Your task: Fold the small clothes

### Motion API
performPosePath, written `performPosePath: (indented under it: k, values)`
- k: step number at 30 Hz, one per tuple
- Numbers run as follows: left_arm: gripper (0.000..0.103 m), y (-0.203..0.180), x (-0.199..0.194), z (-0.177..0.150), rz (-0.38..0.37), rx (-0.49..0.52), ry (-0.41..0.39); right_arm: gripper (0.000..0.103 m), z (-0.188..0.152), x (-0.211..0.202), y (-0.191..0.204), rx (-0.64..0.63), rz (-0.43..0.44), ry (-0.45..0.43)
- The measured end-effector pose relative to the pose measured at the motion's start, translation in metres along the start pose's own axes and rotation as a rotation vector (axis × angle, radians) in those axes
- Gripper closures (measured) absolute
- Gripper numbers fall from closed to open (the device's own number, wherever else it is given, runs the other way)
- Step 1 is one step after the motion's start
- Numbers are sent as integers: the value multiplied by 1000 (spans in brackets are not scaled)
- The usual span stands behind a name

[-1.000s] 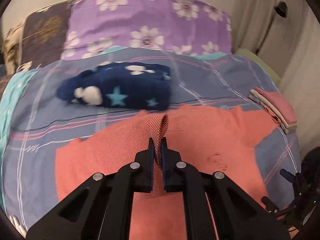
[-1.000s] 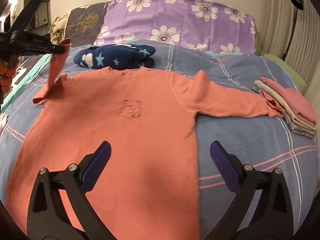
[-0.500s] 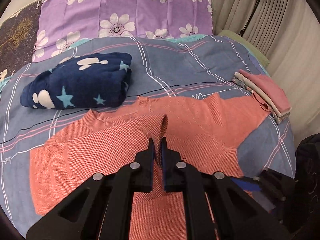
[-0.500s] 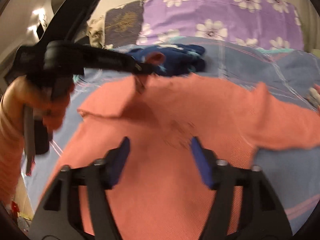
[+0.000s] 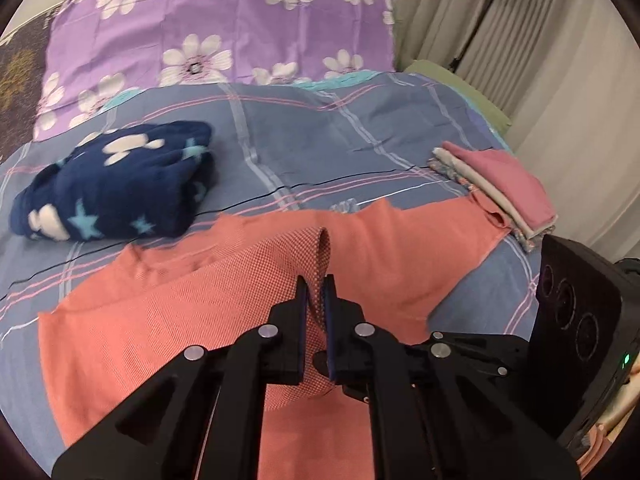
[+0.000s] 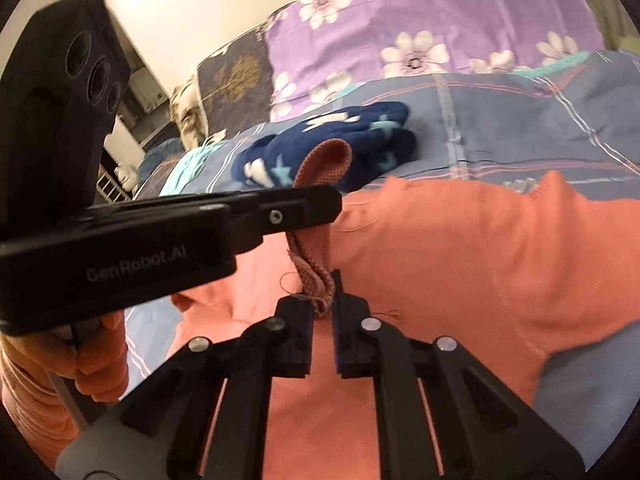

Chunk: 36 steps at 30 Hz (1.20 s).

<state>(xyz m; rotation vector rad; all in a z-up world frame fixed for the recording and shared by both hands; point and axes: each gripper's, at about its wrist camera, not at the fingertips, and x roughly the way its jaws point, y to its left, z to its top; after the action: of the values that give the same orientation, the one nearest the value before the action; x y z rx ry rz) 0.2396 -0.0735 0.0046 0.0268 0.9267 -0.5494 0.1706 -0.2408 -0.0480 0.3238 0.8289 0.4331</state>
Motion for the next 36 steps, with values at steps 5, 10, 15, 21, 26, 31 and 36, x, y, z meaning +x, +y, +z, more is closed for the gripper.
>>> performPosePath:
  k: [5, 10, 15, 21, 26, 31, 36]
  values:
    - [53, 3, -14, -11, 33, -7, -76, 95, -10, -1, -46, 105, -65, 41]
    - [44, 55, -53, -53, 162, -74, -133, 92, -35, 17, -76, 168, -106, 116]
    - [39, 150, -87, -127, 347, -248, -114, 60, -40, 20, -84, 219, -25, 112]
    - [39, 214, -96, -173, 407, -433, -106, 37, -8, 41, -67, 175, -41, 137]
    - [38, 200, -93, -183, 306, -383, -150, 98, 15, 79, -59, 131, -128, 187]
    - [34, 170, -76, -194, 318, -214, -113, 99, 32, 33, -19, -46, -107, -21]
    - [38, 192, -59, -192, 395, -305, -98, 70, 26, 45, -19, -164, -382, 47]
